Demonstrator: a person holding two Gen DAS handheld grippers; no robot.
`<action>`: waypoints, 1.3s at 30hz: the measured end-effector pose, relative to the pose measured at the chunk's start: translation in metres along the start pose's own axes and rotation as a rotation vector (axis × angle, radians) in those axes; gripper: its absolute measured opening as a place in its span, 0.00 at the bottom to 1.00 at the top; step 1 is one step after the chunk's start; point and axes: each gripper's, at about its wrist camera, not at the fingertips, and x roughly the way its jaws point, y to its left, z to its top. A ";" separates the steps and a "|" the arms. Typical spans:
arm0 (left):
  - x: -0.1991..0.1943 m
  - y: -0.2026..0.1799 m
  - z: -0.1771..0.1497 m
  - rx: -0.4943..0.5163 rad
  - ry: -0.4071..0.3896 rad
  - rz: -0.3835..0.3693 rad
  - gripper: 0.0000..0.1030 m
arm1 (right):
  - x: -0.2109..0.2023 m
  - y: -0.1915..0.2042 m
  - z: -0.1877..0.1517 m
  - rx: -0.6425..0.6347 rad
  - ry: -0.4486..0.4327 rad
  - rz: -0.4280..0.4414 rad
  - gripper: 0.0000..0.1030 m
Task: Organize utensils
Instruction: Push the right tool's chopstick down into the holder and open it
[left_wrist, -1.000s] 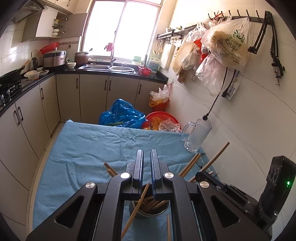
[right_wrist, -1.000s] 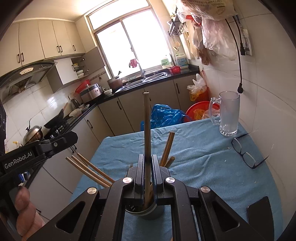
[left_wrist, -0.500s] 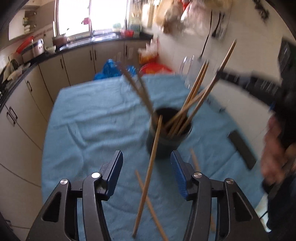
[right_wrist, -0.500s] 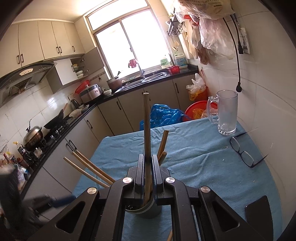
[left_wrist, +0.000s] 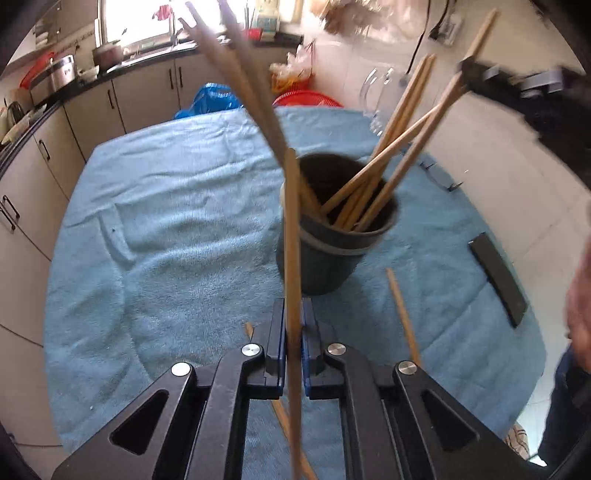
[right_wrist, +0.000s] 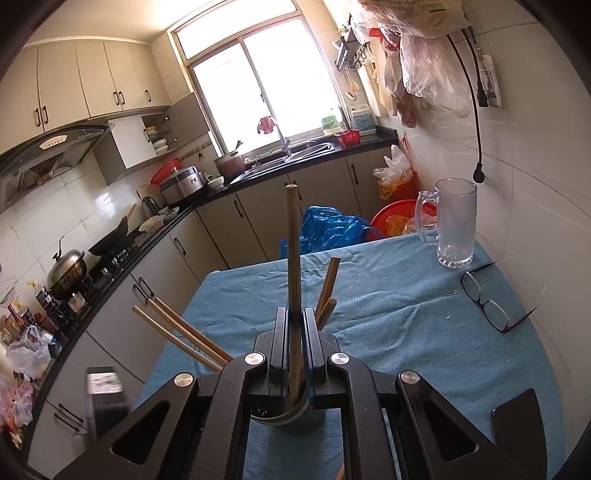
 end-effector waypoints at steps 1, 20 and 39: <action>-0.008 -0.003 0.001 0.003 -0.017 -0.003 0.06 | 0.000 0.000 0.000 0.001 0.000 0.000 0.07; -0.136 -0.016 0.105 -0.121 -0.450 -0.018 0.06 | 0.009 -0.004 -0.004 0.023 0.029 0.012 0.07; -0.067 -0.011 0.128 -0.194 -0.419 0.003 0.06 | 0.028 -0.011 -0.011 0.030 0.088 0.019 0.08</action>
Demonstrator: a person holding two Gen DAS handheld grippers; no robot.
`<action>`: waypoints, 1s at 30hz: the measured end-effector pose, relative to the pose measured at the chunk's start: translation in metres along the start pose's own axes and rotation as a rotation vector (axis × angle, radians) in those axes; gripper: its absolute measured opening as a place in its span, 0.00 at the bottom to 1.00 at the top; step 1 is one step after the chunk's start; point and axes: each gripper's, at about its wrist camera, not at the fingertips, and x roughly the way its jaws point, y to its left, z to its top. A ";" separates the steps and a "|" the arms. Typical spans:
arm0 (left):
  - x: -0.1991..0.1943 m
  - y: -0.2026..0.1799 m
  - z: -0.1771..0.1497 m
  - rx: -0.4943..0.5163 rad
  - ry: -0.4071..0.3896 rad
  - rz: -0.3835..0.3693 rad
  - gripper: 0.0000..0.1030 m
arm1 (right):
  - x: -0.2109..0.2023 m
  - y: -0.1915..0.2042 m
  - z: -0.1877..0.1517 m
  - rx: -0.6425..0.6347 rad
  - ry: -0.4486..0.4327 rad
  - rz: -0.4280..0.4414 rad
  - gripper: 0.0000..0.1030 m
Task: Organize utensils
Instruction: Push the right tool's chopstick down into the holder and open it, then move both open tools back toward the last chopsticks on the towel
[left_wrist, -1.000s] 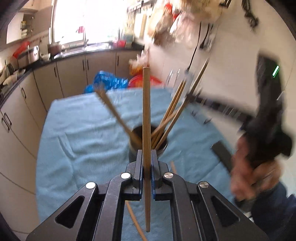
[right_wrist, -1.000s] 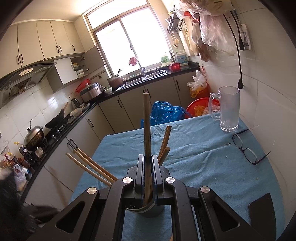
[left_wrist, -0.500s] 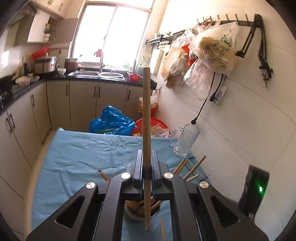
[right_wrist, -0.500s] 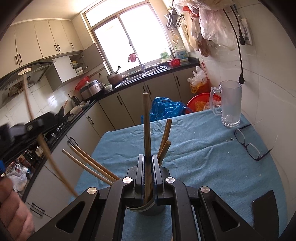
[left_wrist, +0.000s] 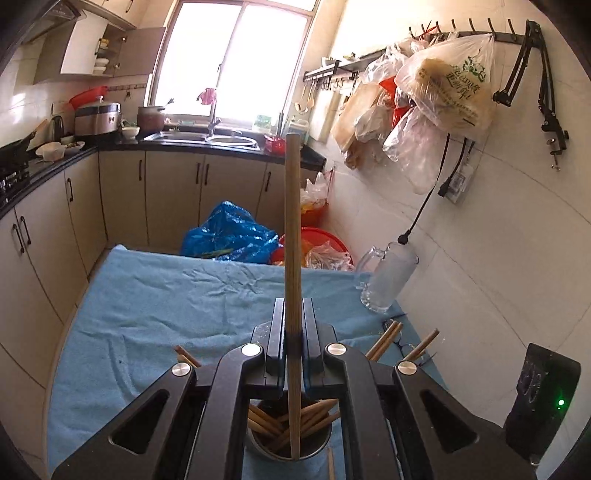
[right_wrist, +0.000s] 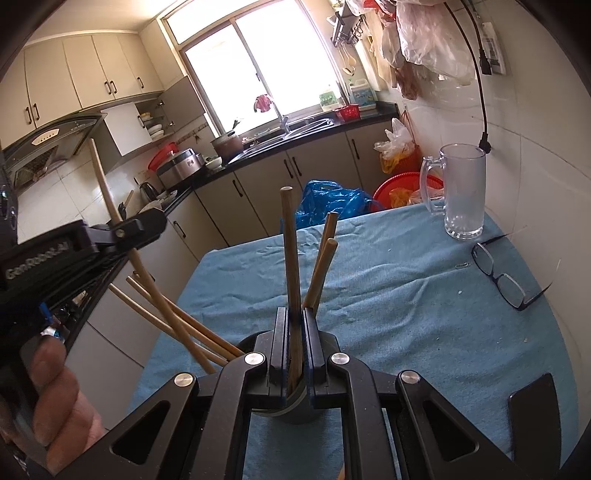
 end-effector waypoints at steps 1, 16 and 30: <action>0.001 0.000 -0.001 0.004 0.001 0.006 0.06 | 0.000 0.000 0.000 -0.003 0.001 0.002 0.08; -0.016 -0.001 -0.010 0.011 0.002 -0.006 0.29 | -0.035 -0.006 0.003 0.027 -0.052 0.034 0.09; -0.089 0.047 -0.142 -0.044 0.037 0.094 0.46 | -0.064 -0.068 -0.105 0.157 0.019 -0.067 0.37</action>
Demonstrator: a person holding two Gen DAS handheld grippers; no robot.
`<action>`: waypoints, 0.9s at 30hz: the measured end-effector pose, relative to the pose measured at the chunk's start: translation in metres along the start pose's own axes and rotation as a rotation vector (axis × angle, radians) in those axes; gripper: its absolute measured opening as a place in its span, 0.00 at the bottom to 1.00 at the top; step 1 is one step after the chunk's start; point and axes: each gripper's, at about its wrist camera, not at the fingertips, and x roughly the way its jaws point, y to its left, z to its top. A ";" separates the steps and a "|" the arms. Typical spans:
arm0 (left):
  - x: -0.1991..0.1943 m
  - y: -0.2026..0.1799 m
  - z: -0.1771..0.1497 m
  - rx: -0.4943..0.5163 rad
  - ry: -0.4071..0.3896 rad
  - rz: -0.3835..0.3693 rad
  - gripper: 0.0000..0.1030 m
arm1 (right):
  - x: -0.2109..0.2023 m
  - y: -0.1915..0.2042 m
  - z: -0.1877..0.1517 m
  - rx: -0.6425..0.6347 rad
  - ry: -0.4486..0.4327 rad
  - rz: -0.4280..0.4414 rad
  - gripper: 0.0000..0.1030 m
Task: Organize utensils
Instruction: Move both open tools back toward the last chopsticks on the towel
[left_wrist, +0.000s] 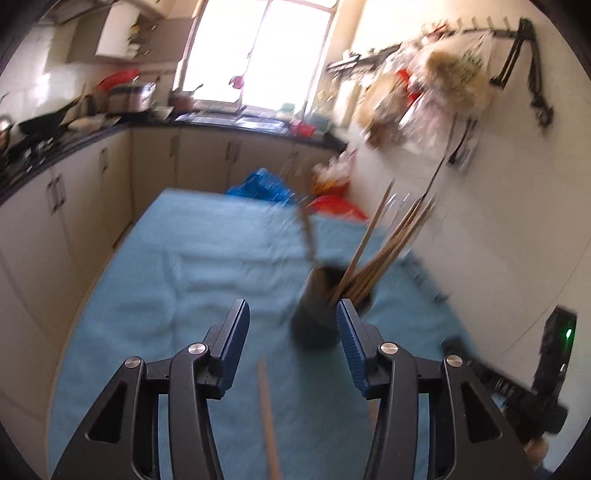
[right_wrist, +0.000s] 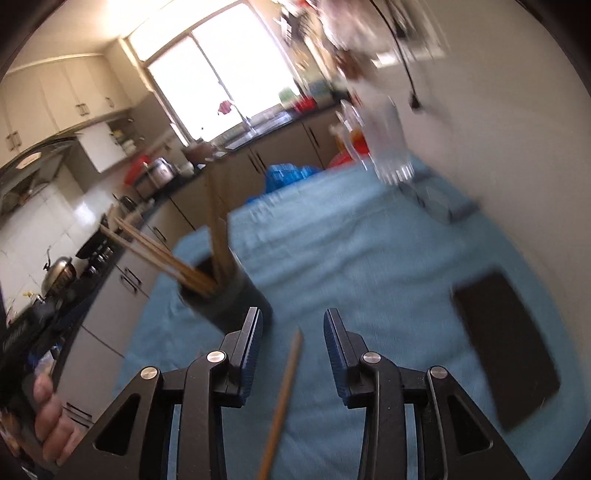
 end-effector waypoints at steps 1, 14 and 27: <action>0.001 0.005 -0.017 0.003 0.013 0.028 0.46 | 0.002 -0.002 -0.007 0.005 0.006 -0.006 0.37; 0.014 0.054 -0.104 -0.070 0.082 0.150 0.51 | 0.021 -0.022 -0.073 0.018 0.059 -0.088 0.36; 0.016 0.045 -0.102 -0.027 0.067 0.138 0.55 | 0.018 -0.010 -0.075 -0.067 0.015 -0.060 0.36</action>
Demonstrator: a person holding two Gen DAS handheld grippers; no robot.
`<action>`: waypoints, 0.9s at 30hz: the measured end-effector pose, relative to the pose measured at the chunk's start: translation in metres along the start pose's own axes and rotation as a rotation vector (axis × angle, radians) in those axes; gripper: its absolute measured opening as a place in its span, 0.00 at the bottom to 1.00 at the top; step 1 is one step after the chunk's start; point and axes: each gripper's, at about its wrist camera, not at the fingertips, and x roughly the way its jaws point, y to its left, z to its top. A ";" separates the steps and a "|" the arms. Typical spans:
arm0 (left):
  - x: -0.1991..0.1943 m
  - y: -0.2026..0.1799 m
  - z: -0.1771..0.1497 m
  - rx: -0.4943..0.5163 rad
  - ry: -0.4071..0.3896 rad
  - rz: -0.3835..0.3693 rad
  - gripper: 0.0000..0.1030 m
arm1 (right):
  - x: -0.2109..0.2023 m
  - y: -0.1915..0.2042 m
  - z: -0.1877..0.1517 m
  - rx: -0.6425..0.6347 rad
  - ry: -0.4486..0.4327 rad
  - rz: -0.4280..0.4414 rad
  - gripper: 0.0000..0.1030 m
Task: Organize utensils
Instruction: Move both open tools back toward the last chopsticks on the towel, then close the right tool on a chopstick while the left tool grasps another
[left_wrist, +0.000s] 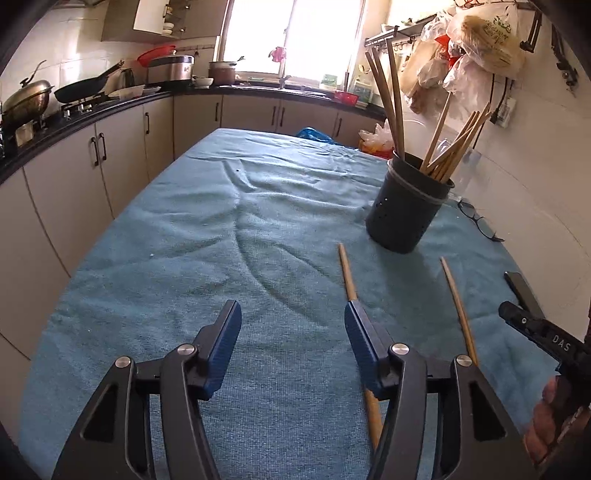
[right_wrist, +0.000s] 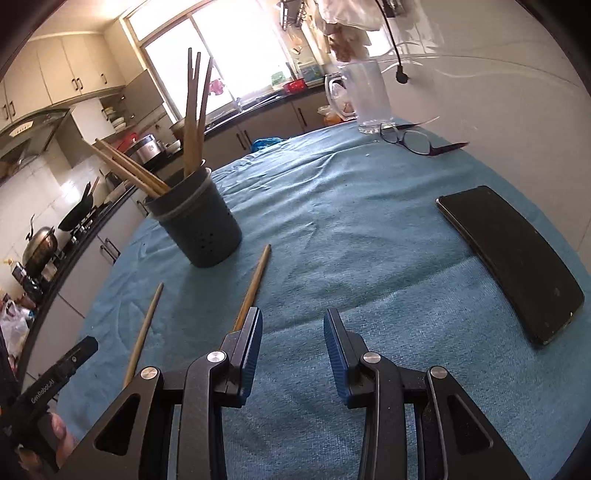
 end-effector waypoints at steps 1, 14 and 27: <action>0.000 0.000 0.000 -0.003 0.001 0.000 0.55 | 0.001 0.000 0.000 -0.004 0.005 0.003 0.36; 0.012 0.001 0.002 -0.023 0.064 -0.037 0.57 | 0.044 0.016 0.018 0.036 0.173 0.022 0.36; 0.015 0.002 0.003 -0.031 0.093 -0.035 0.57 | 0.074 0.063 0.023 -0.071 0.262 -0.006 0.15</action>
